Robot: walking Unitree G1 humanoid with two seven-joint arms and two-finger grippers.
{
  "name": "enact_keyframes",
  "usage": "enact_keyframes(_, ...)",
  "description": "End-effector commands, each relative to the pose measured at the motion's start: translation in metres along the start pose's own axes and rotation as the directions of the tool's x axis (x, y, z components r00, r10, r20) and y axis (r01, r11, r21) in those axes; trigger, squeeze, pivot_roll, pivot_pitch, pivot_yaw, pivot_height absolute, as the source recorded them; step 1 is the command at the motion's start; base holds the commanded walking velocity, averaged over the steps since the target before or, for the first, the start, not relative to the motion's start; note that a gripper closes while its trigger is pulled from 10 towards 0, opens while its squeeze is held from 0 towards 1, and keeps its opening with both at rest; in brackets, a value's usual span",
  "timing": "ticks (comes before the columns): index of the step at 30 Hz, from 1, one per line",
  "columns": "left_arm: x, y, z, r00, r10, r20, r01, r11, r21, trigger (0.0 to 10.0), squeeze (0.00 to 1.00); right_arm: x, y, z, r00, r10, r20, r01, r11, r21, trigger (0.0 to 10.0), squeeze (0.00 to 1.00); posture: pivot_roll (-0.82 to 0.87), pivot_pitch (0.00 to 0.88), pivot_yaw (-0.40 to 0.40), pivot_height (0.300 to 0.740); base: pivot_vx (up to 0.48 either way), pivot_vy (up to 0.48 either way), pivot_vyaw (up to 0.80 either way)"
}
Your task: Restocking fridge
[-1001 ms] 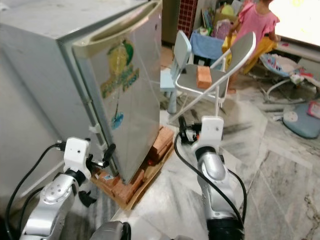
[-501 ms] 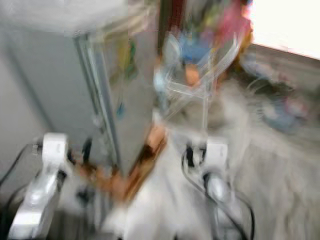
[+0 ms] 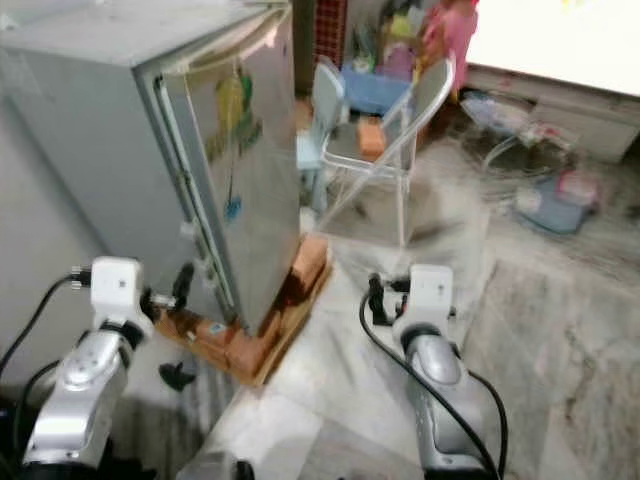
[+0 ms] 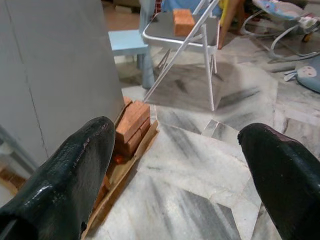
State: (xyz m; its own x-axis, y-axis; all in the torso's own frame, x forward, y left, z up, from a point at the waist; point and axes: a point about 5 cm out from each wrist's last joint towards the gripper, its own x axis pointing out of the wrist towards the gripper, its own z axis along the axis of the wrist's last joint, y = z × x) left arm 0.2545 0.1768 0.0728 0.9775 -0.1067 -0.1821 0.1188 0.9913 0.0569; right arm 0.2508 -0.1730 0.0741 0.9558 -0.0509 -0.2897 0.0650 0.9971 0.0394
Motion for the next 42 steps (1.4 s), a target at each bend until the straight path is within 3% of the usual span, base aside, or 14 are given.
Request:
enact_keyframes(1, 0.0, 0.004, 0.0, 1.0, 0.008, -0.004, -0.008, 1.0, 0.005, 10.0, 0.0, 0.001, 0.003, 0.005, 1.0, 0.007, 0.013, -0.007, 1.0, 0.004, 10.0, 0.0, 0.09, 0.026, -0.017, 0.74, 0.0, 0.0, 0.0)
enact_keyframes(10, 0.002, 0.003, 0.001, 1.0, -0.002, -0.003, 0.002, 1.0, 0.008, 10.0, 0.0, 0.002, 0.004, 0.007, 1.0, 0.0, 0.018, 0.0, 1.0, 0.004, 10.0, 0.0, 0.09, 0.028, -0.011, 0.74, 0.0, 0.0, 0.0)
enact_keyframes(18, 0.024, 0.009, 0.018, 0.999, 0.016, 0.038, -0.016, 1.0, 0.018, 10.0, 0.0, 0.004, 0.008, 0.009, 1.0, 0.013, 0.022, -0.013, 1.0, -0.007, 10.0, 0.0, 0.1, 0.03, -0.016, 0.74, 0.227, 0.16, -0.43)
enact_keyframes(33, 0.021, -0.014, 0.011, 0.997, -0.061, 0.04, 0.062, 0.998, -0.015, 10.0, 0.0, 0.002, 0.004, 0.01, 1.0, -0.001, 0.022, 0.001, 1.0, -0.013, 10.0, 0.0, 0.08, 0.037, -0.015, 0.74, 0.353, 0.286, -0.04)
enact_keyframes(36, 0.019, -0.023, 0.014, 0.991, -0.122, 0.058, 0.124, 0.992, -0.031, 10.0, 0.0, 0.004, 0.003, 0.011, 1.0, -0.003, 0.024, 0.004, 1.0, -0.015, 10.0, 0.0, 0.08, 0.038, -0.018, 0.74, 0.133, 0.0, 0.0)
enact_keyframes(42, 0.019, -0.022, 0.01, 0.993, -0.113, 0.04, 0.114, 0.993, -0.02, 10.0, 0.0, 0.002, 0.003, 0.009, 1.0, -0.005, 0.017, 0.005, 1.0, -0.023, 10.0, 0.0, 0.08, 0.038, -0.021, 0.74, 0.0, 0.0, 0.0)
